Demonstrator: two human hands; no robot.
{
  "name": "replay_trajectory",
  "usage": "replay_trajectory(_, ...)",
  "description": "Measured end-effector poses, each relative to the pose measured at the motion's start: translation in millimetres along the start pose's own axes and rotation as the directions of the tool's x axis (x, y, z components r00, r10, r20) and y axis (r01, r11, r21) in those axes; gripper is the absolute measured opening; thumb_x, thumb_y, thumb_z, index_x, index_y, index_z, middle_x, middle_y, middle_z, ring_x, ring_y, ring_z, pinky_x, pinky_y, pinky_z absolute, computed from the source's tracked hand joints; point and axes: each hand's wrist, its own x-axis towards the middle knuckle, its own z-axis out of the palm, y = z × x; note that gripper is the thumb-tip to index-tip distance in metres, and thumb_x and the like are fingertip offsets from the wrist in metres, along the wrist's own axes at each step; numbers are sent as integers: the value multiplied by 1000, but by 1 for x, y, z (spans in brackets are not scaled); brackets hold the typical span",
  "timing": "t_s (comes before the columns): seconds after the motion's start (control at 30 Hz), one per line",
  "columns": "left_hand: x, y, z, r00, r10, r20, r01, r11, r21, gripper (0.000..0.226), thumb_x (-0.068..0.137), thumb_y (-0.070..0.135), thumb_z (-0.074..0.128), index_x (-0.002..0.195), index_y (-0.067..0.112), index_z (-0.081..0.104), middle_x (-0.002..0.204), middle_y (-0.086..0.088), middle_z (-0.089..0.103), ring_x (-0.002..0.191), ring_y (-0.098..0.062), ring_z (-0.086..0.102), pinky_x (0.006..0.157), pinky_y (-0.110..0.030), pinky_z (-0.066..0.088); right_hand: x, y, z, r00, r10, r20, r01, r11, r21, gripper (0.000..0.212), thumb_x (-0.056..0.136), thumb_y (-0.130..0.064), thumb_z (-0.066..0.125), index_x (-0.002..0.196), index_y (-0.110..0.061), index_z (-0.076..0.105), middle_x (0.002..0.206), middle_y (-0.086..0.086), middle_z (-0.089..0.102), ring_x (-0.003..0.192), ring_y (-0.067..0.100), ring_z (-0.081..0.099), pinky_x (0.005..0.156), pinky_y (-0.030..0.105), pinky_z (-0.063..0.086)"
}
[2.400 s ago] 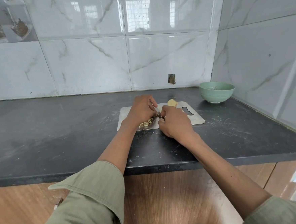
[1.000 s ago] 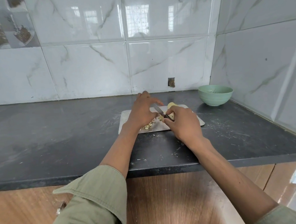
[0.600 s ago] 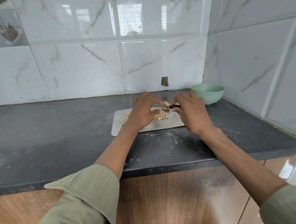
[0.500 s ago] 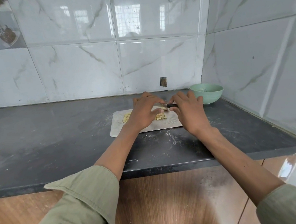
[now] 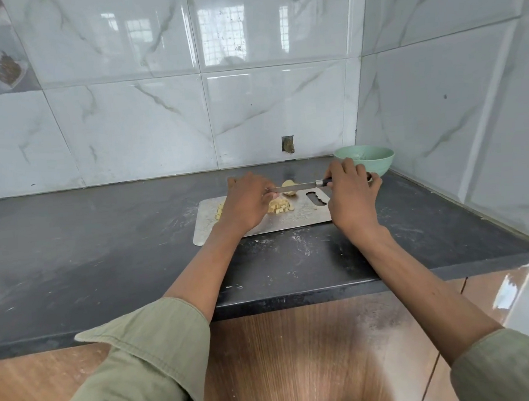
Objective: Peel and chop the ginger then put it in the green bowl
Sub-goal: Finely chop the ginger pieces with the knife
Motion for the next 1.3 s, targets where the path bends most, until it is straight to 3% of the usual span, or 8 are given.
replay_trajectory(0.3,-4,-10,0,969,-240,-52,233,966,-112,18,97,24,62,82,31,69,80,25,62,95,-10,61,94,-42,33,-2,9,1,970,211,118,-212,977,-7,28,92,2,51,117,-11,54,120,11,53,118,36,49,116,65,22)
replay_trajectory(0.47,-3,-4,-2,975,-220,-25,214,964,-156,31,103,44,56,81,30,74,85,17,66,91,-11,60,93,-42,32,-6,3,-1,964,199,176,-200,980,-13,28,93,-2,52,120,-10,52,122,10,53,116,33,47,102,53,35)
replay_trajectory(0.7,-3,-10,-3,984,-177,-21,168,959,-228,13,90,26,75,81,36,74,97,23,71,95,-1,64,104,-47,37,-12,-6,-4,951,152,269,-163,986,20,30,93,-4,56,122,-7,50,128,12,53,121,33,45,89,46,43)
replay_trajectory(0.87,-4,-13,-14,939,-336,-65,279,862,-424,40,100,57,48,86,36,79,102,15,77,103,-6,68,104,-43,48,-16,-12,-8,951,115,286,-115,993,-17,28,95,-11,61,121,-8,50,124,11,55,116,32,48,83,44,44)
replay_trajectory(1.0,-8,-22,-20,894,-448,-13,361,737,-572,50,109,50,40,94,26,81,44,18,54,45,2,52,71,-30,50,-19,-16,-8,957,82,278,-71,996,-51,22,99,-17,59,118,-10,52,121,9,57,113,30,50,75,38,37)
replay_trajectory(1.07,-10,-23,-22,878,-479,-9,381,709,-593,52,110,50,37,96,25,81,34,13,42,37,-3,44,63,-28,48,-21,-17,-10,959,62,276,-51,998,-45,19,101,-21,57,117,-11,53,120,8,58,111,29,51,73,38,36)
replay_trajectory(1.2,-12,-24,-18,836,-544,68,470,646,-602,64,107,60,26,106,21,77,63,3,63,65,-17,64,77,-34,55,-26,-23,-17,961,10,278,-14,1000,11,15,100,-25,55,111,-14,56,113,5,60,104,27,52,70,36,36)
replay_trajectory(1.3,-15,-23,-12,809,-572,136,552,659,-510,63,106,63,18,84,20,58,77,4,59,81,-20,61,83,-37,46,-30,-32,-22,958,-29,284,10,998,67,11,99,-27,53,100,-16,55,103,3,61,89,27,55,67,37,40)
